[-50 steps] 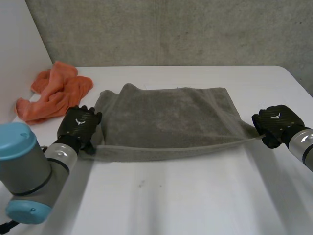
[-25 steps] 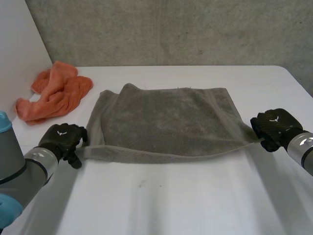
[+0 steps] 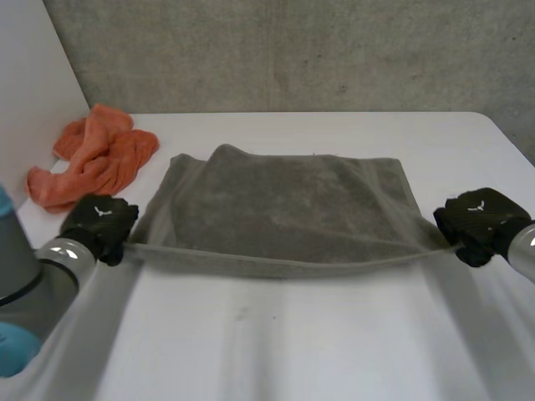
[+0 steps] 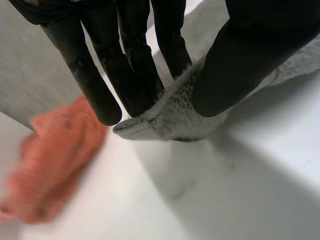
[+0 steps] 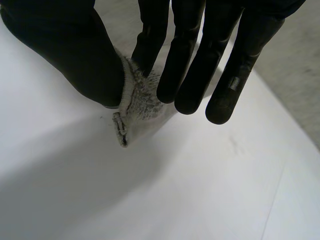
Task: Fold the laundry.
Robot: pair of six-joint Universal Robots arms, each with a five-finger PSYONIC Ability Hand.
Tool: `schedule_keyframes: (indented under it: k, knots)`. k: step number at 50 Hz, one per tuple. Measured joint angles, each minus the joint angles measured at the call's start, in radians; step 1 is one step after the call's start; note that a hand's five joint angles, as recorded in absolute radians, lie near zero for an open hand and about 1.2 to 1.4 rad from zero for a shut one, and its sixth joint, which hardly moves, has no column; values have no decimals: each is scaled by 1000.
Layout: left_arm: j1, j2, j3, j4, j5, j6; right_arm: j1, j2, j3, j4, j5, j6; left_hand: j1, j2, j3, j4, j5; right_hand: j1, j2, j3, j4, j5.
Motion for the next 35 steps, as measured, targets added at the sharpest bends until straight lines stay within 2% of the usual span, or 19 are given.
schedule_keyframes:
  k: [4, 7, 8, 14, 18, 26, 30, 32, 35]
  knots:
    - [3, 172, -61, -105, -2, 126, -43, -64, -13, 252, 3, -182, 0, 1, 0, 0, 0, 0, 0, 0, 0, 0]
    - [4, 227, -84, -159, -2, 178, -65, -89, -7, 346, 5, -263, 0, 1, 1, 0, 0, 0, 0, 0, 0, 0]
    - [5, 276, -110, -231, -2, 236, -97, -119, 9, 443, 7, -355, 0, 3, 1, 0, 0, 0, 0, 0, 0, 0]
    - [2, 338, -161, -400, 3, 359, -183, -178, 49, 580, -5, -529, 0, 4, 4, 0, 0, 0, 0, 0, 0, 0]
    - [-1, 319, -151, -395, 5, 377, -201, -176, 48, 564, -12, -532, 0, 4, 4, 0, 0, 0, 0, 0, 0, 0]
    - [-44, 111, 0, -153, -2, 362, -142, -27, -66, 350, 12, -330, 0, 4, 4, 0, 0, 0, 0, 0, 0, 0]
    - [-85, -36, 116, -42, -19, 349, -37, 73, -169, 227, 86, -222, 0, 5, 4, 1, 0, 1, 0, 0, 0, 0]
    - [-119, -165, 237, 22, -63, 343, 43, 157, -259, 133, 168, -179, 0, 5, 4, 1, 0, 1, 0, 0, 0, 0]
    - [-138, -252, 326, 50, -102, 341, 78, 203, -308, 86, 210, -166, 0, 5, 4, 1, 0, 1, 0, 0, 0, 0]
